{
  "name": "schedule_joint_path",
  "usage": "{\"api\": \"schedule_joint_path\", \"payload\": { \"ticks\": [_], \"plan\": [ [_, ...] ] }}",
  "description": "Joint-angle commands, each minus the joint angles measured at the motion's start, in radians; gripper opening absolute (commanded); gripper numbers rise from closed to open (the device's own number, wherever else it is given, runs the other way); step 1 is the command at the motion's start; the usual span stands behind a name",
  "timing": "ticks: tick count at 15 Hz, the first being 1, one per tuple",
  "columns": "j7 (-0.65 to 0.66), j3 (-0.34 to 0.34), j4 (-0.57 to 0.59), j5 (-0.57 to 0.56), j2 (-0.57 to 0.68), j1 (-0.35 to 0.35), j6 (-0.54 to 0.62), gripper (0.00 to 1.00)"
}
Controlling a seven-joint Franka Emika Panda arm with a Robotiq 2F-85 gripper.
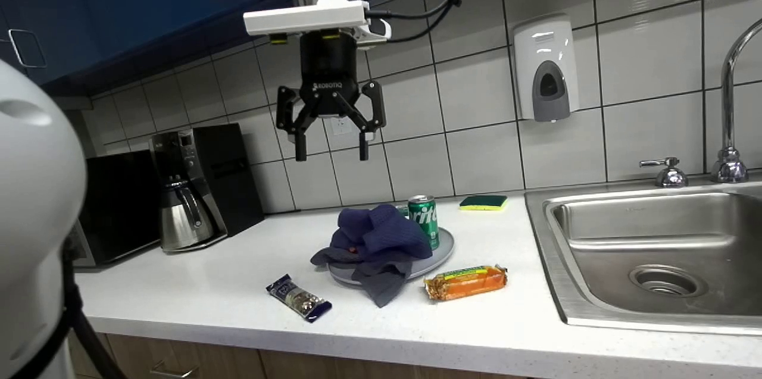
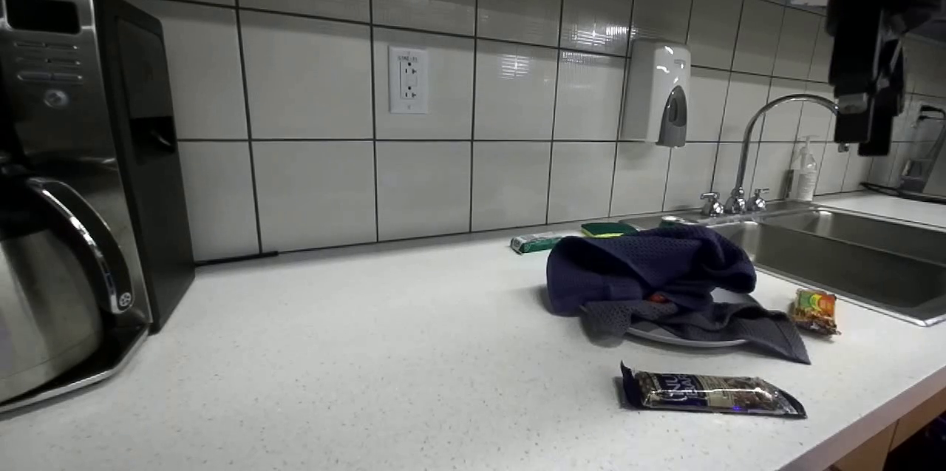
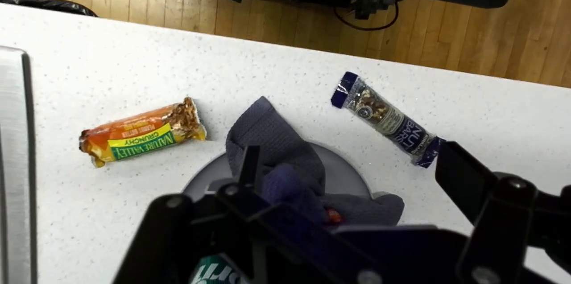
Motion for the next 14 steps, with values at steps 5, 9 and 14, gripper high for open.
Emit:
{"api": "schedule_joint_path", "payload": {
  "ticks": [5,9,14],
  "plan": [
    [-0.002,0.045,0.002,-0.059,0.156,-0.025,0.266,1.0],
    [0.027,0.051,0.005,-0.046,0.227,-0.034,0.359,1.0],
    [0.072,0.057,0.005,-0.033,0.295,-0.04,0.442,1.0]
  ]
}}
